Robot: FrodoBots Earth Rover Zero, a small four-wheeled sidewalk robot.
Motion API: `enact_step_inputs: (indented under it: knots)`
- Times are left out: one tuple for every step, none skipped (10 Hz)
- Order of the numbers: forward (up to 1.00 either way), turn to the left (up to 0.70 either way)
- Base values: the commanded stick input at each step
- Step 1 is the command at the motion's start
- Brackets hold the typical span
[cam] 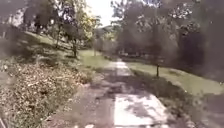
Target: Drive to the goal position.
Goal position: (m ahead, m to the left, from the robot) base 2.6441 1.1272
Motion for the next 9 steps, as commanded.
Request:
enact_step_inputs:
  knots:
    - [0.45, 0.0]
    - [0.45, 0.0]
    - [0.45, 0.0]
    - [0.45, 0.0]
    - [0.45, 0.0]
    - [0.45, 0.0]
    - [0.45, 0.0]
    - [0.45, 0.0]
    - [0.45, 0.0]
